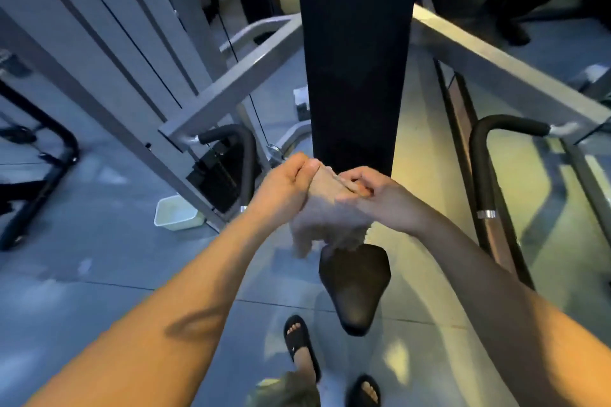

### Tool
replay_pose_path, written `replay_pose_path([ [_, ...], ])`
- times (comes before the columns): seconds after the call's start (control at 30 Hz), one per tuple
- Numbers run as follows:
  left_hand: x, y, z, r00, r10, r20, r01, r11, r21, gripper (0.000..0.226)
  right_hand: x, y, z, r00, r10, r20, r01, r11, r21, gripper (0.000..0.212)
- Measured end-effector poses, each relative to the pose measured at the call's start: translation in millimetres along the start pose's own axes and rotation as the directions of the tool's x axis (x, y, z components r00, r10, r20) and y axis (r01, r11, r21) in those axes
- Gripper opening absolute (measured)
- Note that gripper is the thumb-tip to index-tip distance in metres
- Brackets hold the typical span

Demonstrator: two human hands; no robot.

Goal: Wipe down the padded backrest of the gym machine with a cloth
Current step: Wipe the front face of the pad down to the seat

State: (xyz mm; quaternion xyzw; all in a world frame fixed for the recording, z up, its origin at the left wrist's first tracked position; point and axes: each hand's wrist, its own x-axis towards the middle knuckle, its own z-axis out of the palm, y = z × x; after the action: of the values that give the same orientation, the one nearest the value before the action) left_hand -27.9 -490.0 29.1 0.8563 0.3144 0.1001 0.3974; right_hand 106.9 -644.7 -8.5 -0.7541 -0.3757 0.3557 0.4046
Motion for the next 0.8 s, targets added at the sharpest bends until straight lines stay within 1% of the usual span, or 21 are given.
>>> replay_pose_path([
  [0.03, -2, 1, -15, 1.0, -0.013, 0.02, 0.012, 0.999, 0.046, 0.034, 1, -6, 1, 0.999, 0.022, 0.036, -0.02, 0.999, -0.051, 0.016],
  [0.07, -4, 2, -29, 0.998, -0.042, 0.045, 0.037, 0.995, 0.091, 0.037, 3, -14, 2, 0.998, 0.041, 0.051, -0.038, 0.997, -0.068, 0.014],
  [0.1, -5, -1, -42, 0.993, -0.074, 0.093, 0.063, 0.992, 0.113, 0.037, 3, -22, 4, 0.997, 0.047, 0.058, -0.044, 0.998, -0.04, 0.022],
  [0.13, -4, -4, -55, 0.981, -0.105, 0.161, 0.091, 0.991, 0.095, 0.031, 4, -30, 7, 0.997, 0.039, 0.062, -0.042, 0.998, 0.042, 0.031],
  [0.17, -3, -9, -66, 0.96, -0.137, 0.244, 0.13, 0.99, 0.046, 0.02, 7, -38, 12, 0.998, 0.038, 0.054, -0.045, 0.99, 0.136, 0.036],
  [0.2, -1, -14, -77, 0.934, -0.158, 0.319, 0.166, 0.986, 0.003, 0.017, 10, -45, 17, 0.999, 0.037, 0.031, -0.042, 0.98, 0.194, 0.036],
  [0.23, 2, -21, -87, 0.912, -0.161, 0.378, 0.177, 0.984, -0.01, 0.027, 16, -52, 22, 1.0, 0.031, -0.004, -0.029, 0.979, 0.199, 0.034],
  [0.27, 6, -27, -96, 0.899, -0.157, 0.409, 0.173, 0.985, -0.002, 0.035, 20, -60, 27, 0.999, 0.021, -0.04, -0.014, 0.986, 0.165, 0.031],
  [0.33, 16, -42, -113, 0.902, -0.141, 0.407, 0.164, 0.986, -0.021, 0.045, 31, -79, 37, 0.993, 0.024, -0.116, -0.009, 0.993, 0.122, 0.016],
  [0.37, 21, -49, -123, 0.905, -0.136, 0.402, 0.181, 0.981, -0.075, 0.048, 38, -86, 41, 0.99, 0.044, -0.135, -0.023, 0.988, 0.153, 0.013],
  [0.4, 28, -58, -132, 0.91, -0.132, 0.393, 0.208, 0.965, -0.159, 0.052, 44, -94, 46, 0.988, 0.072, -0.137, -0.04, 0.974, 0.223, 0.026],
  [0.47, 43, -80, -153, 0.926, -0.141, 0.351, 0.269, 0.898, -0.348, 0.058, 59, -111, 55, 0.989, 0.104, -0.102, -0.052, 0.907, 0.418, 0.054],
  [0.5, 51, -91, -163, 0.933, -0.15, 0.328, 0.287, 0.86, -0.422, 0.058, 66, -119, 61, 0.991, 0.107, -0.079, -0.056, 0.874, 0.482, 0.063],
  [0.53, 58, -101, -173, 0.94, -0.165, 0.3, 0.296, 0.833, -0.467, 0.057, 74, -127, 67, 0.993, 0.098, -0.068, -0.049, 0.856, 0.514, 0.068],
  [0.57, 65, -110, -185, 0.942, -0.183, 0.281, 0.303, 0.824, -0.479, 0.055, 84, -136, 73, 0.993, 0.092, -0.072, -0.043, 0.859, 0.51, 0.067],
  [0.6, 71, -119, -195, 0.944, -0.187, 0.271, 0.3, 0.826, -0.477, 0.054, 93, -147, 80, 0.991, 0.098, -0.096, -0.04, 0.876, 0.481, 0.06],
  [0.67, 84, -134, -216, 0.955, -0.17, 0.245, 0.265, 0.86, -0.437, 0.044, 112, -164, 94, 0.978, 0.115, -0.175, -0.036, 0.915, 0.401, 0.036],
  [0.7, 91, -140, -227, 0.959, -0.162, 0.232, 0.249, 0.872, -0.421, 0.033, 122, -170, 99, 0.97, 0.12, -0.21, -0.036, 0.931, 0.364, 0.026],
  [0.77, 103, -150, -246, 0.964, -0.154, 0.217, 0.233, 0.883, -0.408, 0.011, 141, -180, 109, 0.958, 0.109, -0.266, -0.032, 0.959, 0.281, 0.019],
  [0.8, 108, -155, -254, 0.968, -0.152, 0.201, 0.222, 0.891, -0.397, 0.012, 149, -185, 113, 0.954, 0.1, -0.284, -0.036, 0.975, 0.221, 0.019],
])
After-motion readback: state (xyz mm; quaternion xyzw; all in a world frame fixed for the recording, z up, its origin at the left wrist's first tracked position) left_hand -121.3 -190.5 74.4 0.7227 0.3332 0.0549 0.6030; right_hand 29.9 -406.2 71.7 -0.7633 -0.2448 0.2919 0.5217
